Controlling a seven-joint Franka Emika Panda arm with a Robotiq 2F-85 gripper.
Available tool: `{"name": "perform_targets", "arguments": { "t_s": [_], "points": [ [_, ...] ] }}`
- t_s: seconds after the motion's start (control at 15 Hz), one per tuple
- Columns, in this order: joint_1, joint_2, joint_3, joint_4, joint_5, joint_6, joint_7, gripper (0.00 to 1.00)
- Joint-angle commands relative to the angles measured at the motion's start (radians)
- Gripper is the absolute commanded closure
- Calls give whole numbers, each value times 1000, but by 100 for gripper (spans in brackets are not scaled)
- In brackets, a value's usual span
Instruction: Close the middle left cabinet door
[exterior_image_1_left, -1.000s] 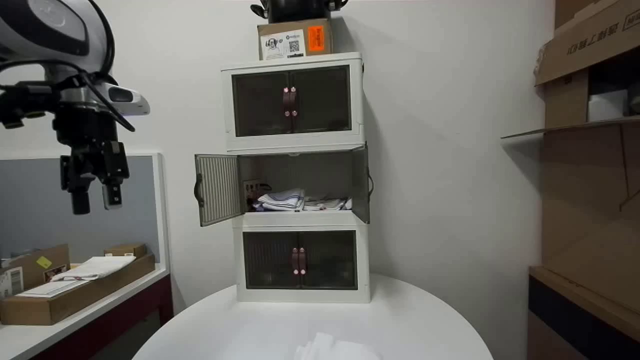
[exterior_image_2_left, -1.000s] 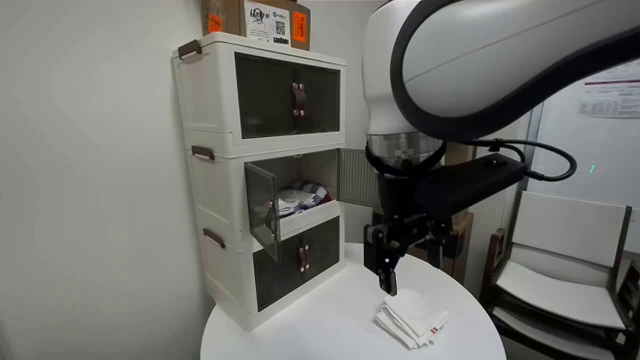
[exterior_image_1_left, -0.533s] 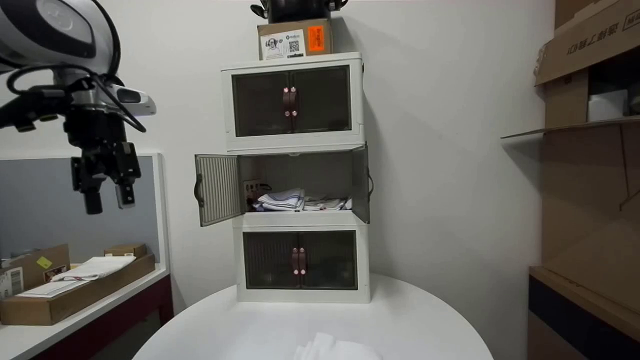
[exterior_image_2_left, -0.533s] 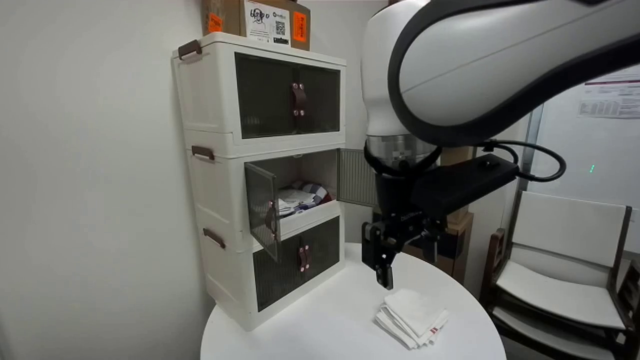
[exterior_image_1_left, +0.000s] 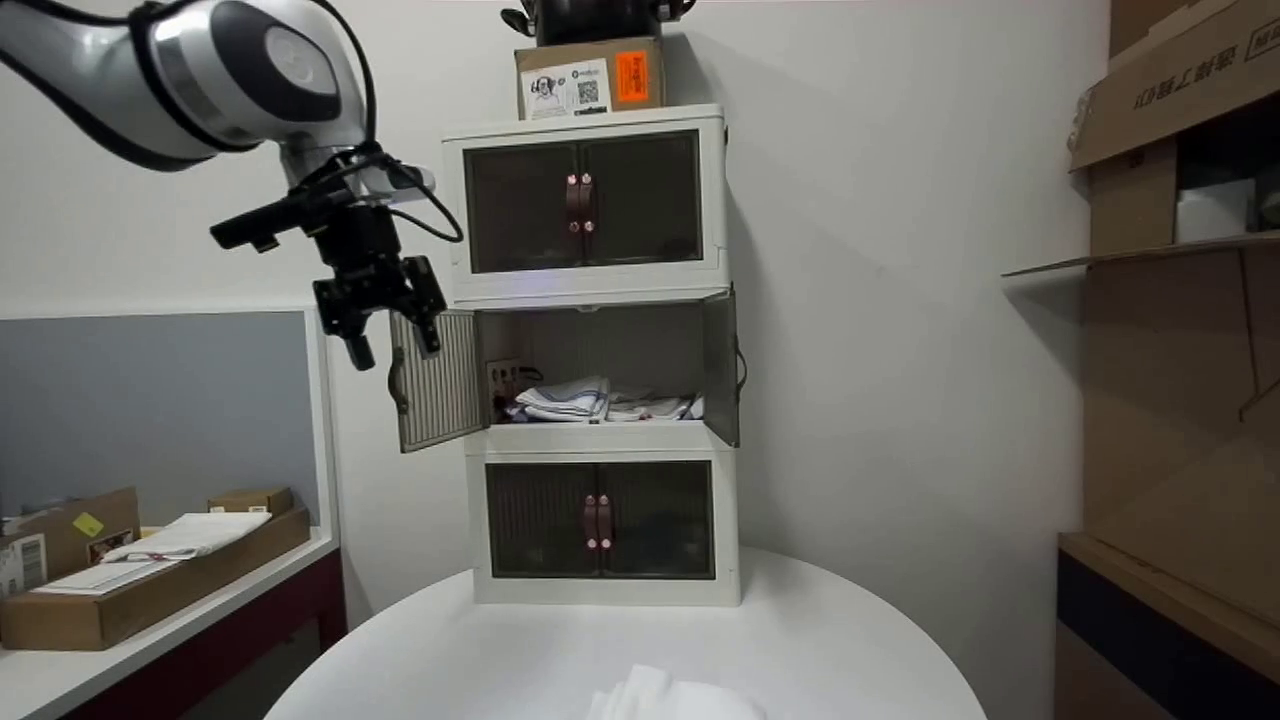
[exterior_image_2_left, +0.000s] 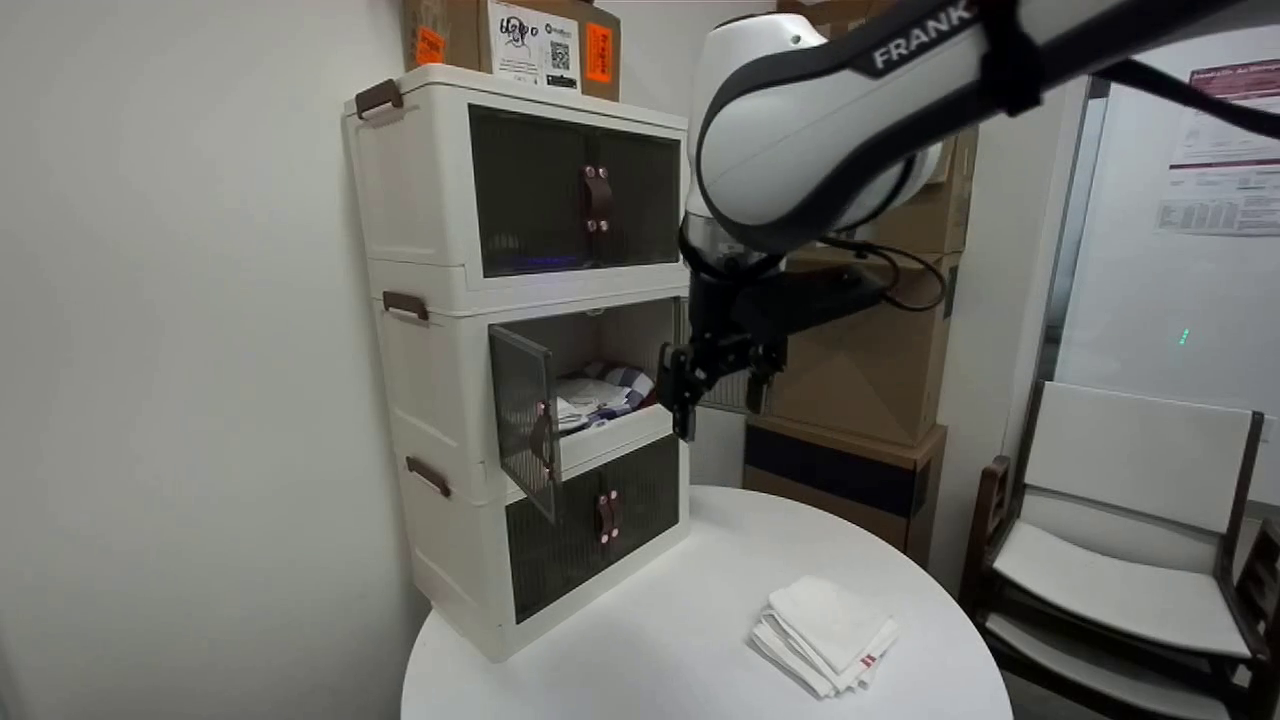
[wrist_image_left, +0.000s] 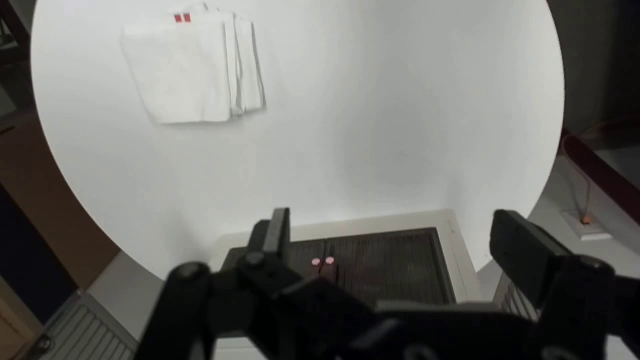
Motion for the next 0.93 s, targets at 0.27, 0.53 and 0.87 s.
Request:
{"name": "perform_targets", "arguments": {
  "t_s": [0.27, 0.53, 0.87],
  "points": [
    [40, 356, -71, 471, 84, -141, -164, 0],
    [42, 429, -85, 635, 142, -308, -245, 0],
    [41, 482, -84, 770, 250, -469, -310, 0]
  ]
}}
